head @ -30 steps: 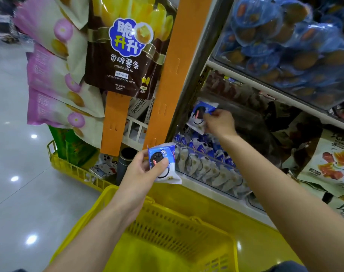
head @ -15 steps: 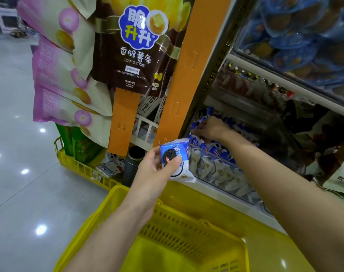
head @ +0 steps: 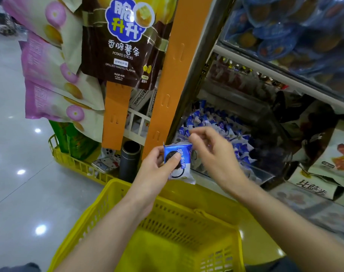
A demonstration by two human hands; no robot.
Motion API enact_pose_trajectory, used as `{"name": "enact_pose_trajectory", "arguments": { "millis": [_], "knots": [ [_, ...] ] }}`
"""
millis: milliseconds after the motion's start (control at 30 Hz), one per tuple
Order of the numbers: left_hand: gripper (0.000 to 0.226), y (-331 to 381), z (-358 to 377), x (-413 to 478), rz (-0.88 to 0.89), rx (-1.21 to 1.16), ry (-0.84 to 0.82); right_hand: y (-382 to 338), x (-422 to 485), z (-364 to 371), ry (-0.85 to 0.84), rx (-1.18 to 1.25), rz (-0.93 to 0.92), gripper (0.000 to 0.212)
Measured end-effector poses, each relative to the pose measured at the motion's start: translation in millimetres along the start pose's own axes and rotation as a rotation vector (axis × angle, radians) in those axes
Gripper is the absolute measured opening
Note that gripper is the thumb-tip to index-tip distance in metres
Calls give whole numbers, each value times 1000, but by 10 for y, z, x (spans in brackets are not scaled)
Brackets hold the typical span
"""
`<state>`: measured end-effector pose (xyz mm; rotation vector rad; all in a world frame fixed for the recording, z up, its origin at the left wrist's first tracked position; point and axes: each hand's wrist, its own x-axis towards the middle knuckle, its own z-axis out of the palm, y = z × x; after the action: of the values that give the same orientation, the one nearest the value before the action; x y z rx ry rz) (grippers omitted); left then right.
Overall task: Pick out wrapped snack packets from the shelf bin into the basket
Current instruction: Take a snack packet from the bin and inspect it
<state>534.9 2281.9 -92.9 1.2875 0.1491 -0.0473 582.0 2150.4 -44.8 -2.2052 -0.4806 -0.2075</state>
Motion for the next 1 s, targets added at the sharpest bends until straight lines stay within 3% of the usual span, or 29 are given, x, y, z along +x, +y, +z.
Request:
{"name": "enact_pose_trajectory", "arguments": {
  "millis": [100,267,467,767,867,1000],
  "knots": [
    [24,-47,50,-48,29,48,-20,63,-243,52,-86,181,133,10],
    [19,-106,120,-114,52,81,-31,179,-386,54,-21,286,179,12],
    [12,-146,175,-107,29,97,24,284,-469,46,-76,327,210,7],
    [17,-147,218,-107,141,293,3,333,-599,-28,-96,116,80,11],
    [18,-143,225,-132,117,263,-43,339,-626,-58,-68,75,35,9],
    [20,-126,221,-171,38,183,-95,335,-663,-129,-14,-155,-147,4]
  ]
}}
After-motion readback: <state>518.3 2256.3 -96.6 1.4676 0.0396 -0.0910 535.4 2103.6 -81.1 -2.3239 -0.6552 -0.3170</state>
